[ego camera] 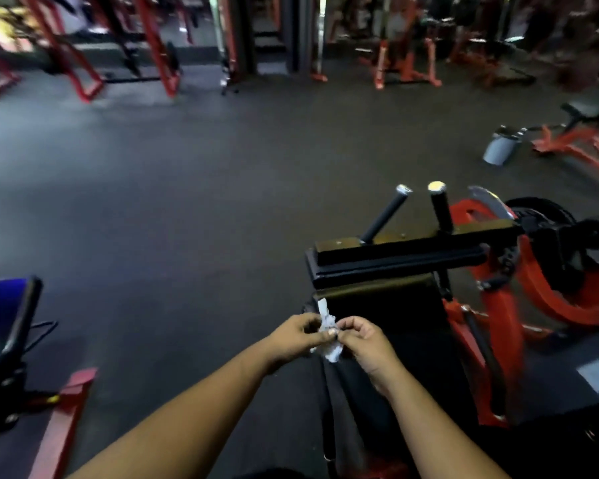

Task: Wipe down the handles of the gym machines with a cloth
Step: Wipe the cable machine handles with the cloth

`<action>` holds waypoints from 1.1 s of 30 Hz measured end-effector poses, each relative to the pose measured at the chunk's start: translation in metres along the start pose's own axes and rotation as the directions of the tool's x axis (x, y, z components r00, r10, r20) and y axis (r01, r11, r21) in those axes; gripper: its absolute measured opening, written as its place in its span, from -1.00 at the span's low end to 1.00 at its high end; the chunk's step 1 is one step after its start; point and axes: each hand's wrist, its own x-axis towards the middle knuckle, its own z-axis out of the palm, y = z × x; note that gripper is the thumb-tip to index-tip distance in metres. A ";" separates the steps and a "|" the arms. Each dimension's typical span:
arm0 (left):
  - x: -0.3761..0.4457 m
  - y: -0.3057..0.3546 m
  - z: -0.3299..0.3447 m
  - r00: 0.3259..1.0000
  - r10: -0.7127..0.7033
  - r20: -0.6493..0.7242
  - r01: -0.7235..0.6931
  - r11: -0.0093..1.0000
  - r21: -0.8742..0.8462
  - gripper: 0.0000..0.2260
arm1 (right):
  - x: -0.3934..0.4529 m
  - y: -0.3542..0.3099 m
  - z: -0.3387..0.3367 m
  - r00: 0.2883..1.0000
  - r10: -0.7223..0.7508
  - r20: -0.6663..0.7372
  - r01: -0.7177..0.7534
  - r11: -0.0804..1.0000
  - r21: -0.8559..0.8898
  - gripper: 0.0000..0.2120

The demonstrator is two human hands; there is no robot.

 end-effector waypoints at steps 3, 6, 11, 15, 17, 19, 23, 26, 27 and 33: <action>-0.033 -0.014 -0.016 0.984 0.040 -0.172 -0.056 0.995 -0.087 -0.48 | -0.002 -0.005 0.034 0.997 -0.042 0.064 0.045 0.998 -0.042 -0.87; -0.073 -0.028 -0.034 0.939 0.038 -0.342 -0.103 0.979 -0.173 -0.78 | -0.005 -0.004 0.064 0.990 -0.058 0.128 0.067 0.996 -0.065 -0.90; -0.153 -0.060 -0.055 0.831 -0.027 -0.555 -0.140 0.956 -0.257 -0.76 | -0.035 0.003 0.132 0.970 -0.060 0.237 0.080 0.994 -0.075 -0.76; -0.213 -0.078 -0.051 0.775 -0.167 -0.609 -0.195 0.854 -0.482 -0.78 | -0.069 0.004 0.183 0.958 -0.049 0.284 0.085 0.990 -0.116 -0.80; -0.239 -0.082 -0.050 0.779 -0.209 -0.591 -0.216 0.796 -0.566 -0.79 | -0.076 0.002 0.207 0.941 -0.057 0.333 0.108 0.985 -0.135 -0.81; -0.257 -0.084 -0.054 0.785 -0.220 -0.579 -0.185 0.809 -0.558 -0.71 | -0.077 0.001 0.226 0.917 -0.063 0.393 0.134 0.979 -0.156 -0.81; -0.283 -0.080 -0.065 0.642 -0.211 -0.737 -0.197 0.884 -0.424 -0.89 | -0.078 -0.008 0.260 0.840 -0.036 0.542 0.143 0.977 -0.157 -0.91; -0.289 -0.075 -0.068 0.521 -0.203 -0.829 -0.195 0.917 -0.347 -0.94 | -0.081 -0.022 0.273 0.739 0.034 0.673 0.088 0.985 -0.146 -0.84; -0.291 -0.073 -0.068 0.499 -0.205 -0.842 -0.186 0.924 -0.334 -0.95 | -0.079 -0.026 0.277 0.697 0.024 0.716 0.133 0.978 -0.162 -0.81; -0.314 -0.076 -0.064 0.367 -0.232 -0.901 -0.218 0.920 -0.326 -0.79 | -0.068 -0.029 0.303 0.583 -0.004 0.813 0.275 0.942 -0.193 -0.90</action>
